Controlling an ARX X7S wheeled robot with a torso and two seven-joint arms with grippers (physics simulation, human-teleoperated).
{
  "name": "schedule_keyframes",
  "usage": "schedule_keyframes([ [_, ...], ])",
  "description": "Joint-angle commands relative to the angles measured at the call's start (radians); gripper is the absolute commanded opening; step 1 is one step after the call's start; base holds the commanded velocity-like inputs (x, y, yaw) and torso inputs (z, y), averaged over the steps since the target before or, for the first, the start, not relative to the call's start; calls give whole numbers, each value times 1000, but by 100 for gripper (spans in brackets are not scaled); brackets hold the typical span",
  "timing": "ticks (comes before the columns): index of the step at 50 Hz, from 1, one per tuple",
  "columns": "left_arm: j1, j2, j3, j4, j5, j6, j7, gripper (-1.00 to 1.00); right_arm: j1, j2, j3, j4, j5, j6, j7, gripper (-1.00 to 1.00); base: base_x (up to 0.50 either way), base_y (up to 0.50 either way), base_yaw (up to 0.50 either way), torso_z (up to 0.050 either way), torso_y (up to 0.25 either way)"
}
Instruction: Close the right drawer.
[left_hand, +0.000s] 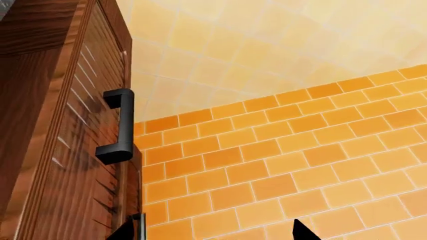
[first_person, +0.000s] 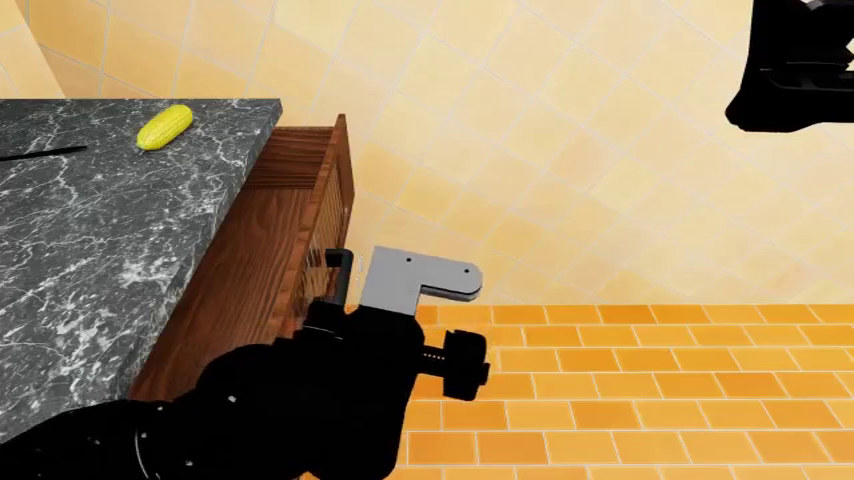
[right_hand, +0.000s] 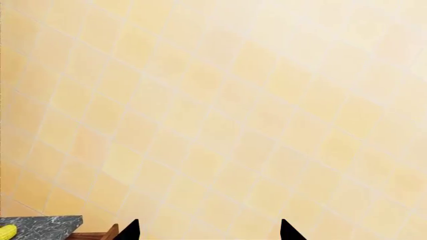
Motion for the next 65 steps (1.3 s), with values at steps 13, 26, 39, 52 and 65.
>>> schedule_keyframes([
  [13, 30, 4, 67, -81, 119, -3, 46, 100, 17, -4, -5, -3, 8, 4, 5, 100, 0, 0, 0, 0, 0],
  [26, 52, 7, 85, -99, 141, 1, 66, 100, 20, -4, -5, -8, 15, 4, 9, 100, 0, 0, 0, 0, 0],
  [39, 55, 7, 81, -106, 131, 5, 82, 100, 25, -4, -6, -5, 18, 4, 9, 100, 0, 0, 0, 0, 0],
  [52, 74, 5, 88, -145, 145, 15, 107, 100, 27, -5, -8, -7, 19, 4, 10, 100, 0, 0, 0, 0, 0],
  [65, 101, 13, 140, -265, 234, 24, 157, 100, 30, -5, -8, -10, 21, 4, 11, 100, 0, 0, 0, 0, 0],
])
